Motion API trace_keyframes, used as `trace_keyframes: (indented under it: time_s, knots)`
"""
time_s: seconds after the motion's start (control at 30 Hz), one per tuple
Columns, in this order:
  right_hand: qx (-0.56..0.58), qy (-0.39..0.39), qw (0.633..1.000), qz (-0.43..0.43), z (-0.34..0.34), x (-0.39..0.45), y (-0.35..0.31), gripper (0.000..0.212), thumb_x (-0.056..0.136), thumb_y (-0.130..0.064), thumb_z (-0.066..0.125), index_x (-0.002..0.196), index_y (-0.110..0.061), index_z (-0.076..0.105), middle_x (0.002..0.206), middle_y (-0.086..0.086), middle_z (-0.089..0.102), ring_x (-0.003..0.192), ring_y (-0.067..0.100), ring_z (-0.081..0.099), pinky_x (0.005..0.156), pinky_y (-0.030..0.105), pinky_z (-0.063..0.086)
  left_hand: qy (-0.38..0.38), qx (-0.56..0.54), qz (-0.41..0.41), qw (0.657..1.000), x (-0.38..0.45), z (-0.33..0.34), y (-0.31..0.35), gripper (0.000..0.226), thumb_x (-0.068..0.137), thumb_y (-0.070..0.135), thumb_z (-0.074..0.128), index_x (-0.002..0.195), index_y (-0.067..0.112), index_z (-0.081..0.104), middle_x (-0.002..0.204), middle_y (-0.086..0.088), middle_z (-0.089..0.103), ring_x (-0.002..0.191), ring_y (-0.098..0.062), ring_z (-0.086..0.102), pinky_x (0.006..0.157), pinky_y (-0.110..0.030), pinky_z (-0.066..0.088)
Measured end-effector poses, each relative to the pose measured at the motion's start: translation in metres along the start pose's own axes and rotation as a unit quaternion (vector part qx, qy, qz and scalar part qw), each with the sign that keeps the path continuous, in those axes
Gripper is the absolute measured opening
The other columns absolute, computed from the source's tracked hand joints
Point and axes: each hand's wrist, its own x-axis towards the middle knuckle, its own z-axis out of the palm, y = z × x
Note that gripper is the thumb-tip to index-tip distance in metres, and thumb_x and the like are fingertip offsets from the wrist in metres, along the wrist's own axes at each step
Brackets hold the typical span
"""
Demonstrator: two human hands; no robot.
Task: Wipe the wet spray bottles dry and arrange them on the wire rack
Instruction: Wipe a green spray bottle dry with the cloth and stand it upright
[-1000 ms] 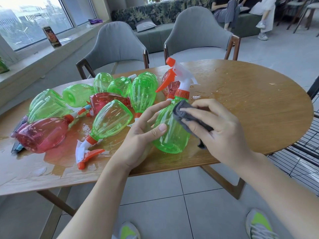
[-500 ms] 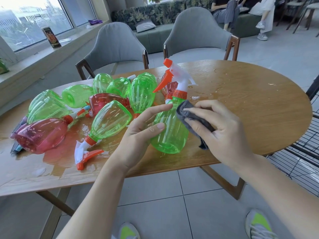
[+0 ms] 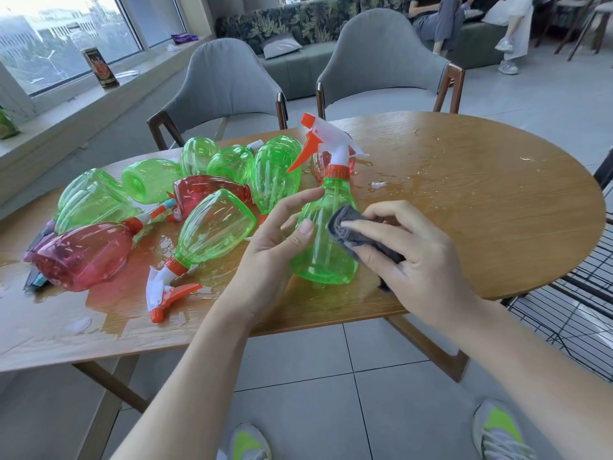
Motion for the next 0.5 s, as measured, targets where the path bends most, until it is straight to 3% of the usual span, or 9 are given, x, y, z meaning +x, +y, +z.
trace_keyframes:
  time_s: [0.1, 0.2, 0.3, 0.37, 0.5]
  knots:
    - [0.011, -0.004, 1.0, 0.006, 0.003, -0.002, -0.004, 0.024, 0.098, -0.013, 0.067, 0.118, -0.004, 0.076, 0.109, 0.015, 0.064, 0.094, 0.023, 0.063, 0.088, 0.022, 0.05, 0.002, -0.005, 0.001, 1.0, 0.0, 0.002, 0.001, 0.039, 0.104, 0.021, 0.056, 0.143, 0.026, 0.063, 0.145, -0.026, 0.061, 0.125, -0.038, 0.064, 0.103, -0.05, 0.054]
    - [0.006, -0.045, 0.998, -0.044, 0.004, -0.011, -0.008, 0.021, 0.097, -0.009, 0.067, 0.115, -0.003, 0.077, 0.106, 0.017, 0.064, 0.094, 0.026, 0.062, 0.088, 0.028, 0.051, 0.023, 0.007, -0.001, 1.0, 0.0, 0.004, 0.0, 0.04, 0.104, 0.024, 0.057, 0.143, 0.027, 0.063, 0.136, -0.034, 0.061, 0.117, -0.039, 0.064, 0.104, -0.055, 0.048]
    - [-0.019, -0.103, 0.99, -0.094, 0.006, -0.02, -0.008, 0.021, 0.098, -0.008, 0.068, 0.116, -0.003, 0.077, 0.107, 0.019, 0.064, 0.092, 0.032, 0.062, 0.086, 0.031, 0.049, 0.041, 0.023, -0.002, 0.999, 0.001, 0.004, 0.0, 0.037, 0.102, 0.03, 0.059, 0.138, 0.033, 0.068, 0.119, -0.013, 0.071, 0.115, -0.033, 0.064, 0.113, -0.06, 0.043]
    - [-0.045, -0.115, 0.985, -0.118, 0.006, -0.022, -0.007, 0.022, 0.099, -0.007, 0.067, 0.118, -0.003, 0.076, 0.108, 0.019, 0.065, 0.094, 0.032, 0.059, 0.086, 0.034, 0.048, 0.037, 0.037, 0.0, 0.999, 0.001, 0.003, 0.0, 0.035, 0.101, 0.033, 0.061, 0.136, 0.037, 0.069, 0.119, -0.001, 0.074, 0.122, -0.033, 0.063, 0.119, -0.063, 0.039]
    - [-0.053, -0.093, 0.987, -0.123, 0.001, -0.013, -0.003, 0.022, 0.099, -0.008, 0.067, 0.118, -0.001, 0.075, 0.107, 0.02, 0.065, 0.095, 0.032, 0.061, 0.088, 0.038, 0.05, 0.022, 0.026, 0.006, 0.999, -0.001, 0.002, 0.001, 0.038, 0.097, 0.038, 0.066, 0.135, 0.038, 0.07, 0.13, -0.001, 0.072, 0.132, -0.032, 0.061, 0.116, -0.056, 0.044]
